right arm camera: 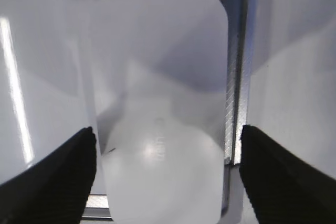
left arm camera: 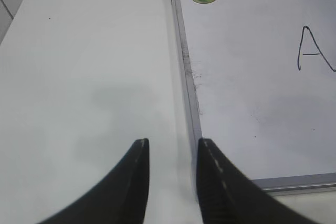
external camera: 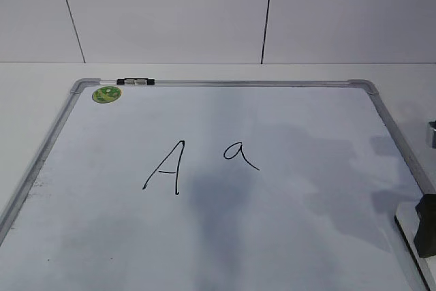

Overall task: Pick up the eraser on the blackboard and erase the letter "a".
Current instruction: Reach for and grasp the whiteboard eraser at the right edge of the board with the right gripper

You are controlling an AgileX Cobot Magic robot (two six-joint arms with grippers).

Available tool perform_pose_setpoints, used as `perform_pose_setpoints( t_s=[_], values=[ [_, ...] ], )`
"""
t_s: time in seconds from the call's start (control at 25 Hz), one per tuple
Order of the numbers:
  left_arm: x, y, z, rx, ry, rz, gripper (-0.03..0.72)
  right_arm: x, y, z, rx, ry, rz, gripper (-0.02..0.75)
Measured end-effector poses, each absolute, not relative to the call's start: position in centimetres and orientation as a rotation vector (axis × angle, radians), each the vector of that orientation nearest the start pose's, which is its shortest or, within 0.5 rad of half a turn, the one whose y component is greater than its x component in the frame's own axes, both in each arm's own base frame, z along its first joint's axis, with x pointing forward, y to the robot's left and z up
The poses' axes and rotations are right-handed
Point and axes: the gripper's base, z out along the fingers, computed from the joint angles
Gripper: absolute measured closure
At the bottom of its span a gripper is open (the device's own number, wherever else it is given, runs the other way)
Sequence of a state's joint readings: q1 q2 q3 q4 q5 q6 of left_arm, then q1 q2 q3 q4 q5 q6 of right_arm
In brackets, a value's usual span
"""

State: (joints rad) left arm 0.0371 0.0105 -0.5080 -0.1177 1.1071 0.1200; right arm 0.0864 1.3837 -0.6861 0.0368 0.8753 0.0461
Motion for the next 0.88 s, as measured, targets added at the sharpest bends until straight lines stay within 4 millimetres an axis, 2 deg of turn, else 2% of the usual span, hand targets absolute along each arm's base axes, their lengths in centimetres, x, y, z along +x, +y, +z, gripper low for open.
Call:
perform_pose_setpoints(
  t_s=[0.52,0.88],
  values=[
    [-0.6,-1.0,27.6,0.095,2.085,-0.047,0.454,21.5,2.3,17.8,-0.033,3.115,0.071,0.063],
    [-0.6,-1.0,27.6,0.095,2.085,-0.047,0.454,21.6,2.3,17.7,-0.034,3.113,0.077,0.066]
  ],
)
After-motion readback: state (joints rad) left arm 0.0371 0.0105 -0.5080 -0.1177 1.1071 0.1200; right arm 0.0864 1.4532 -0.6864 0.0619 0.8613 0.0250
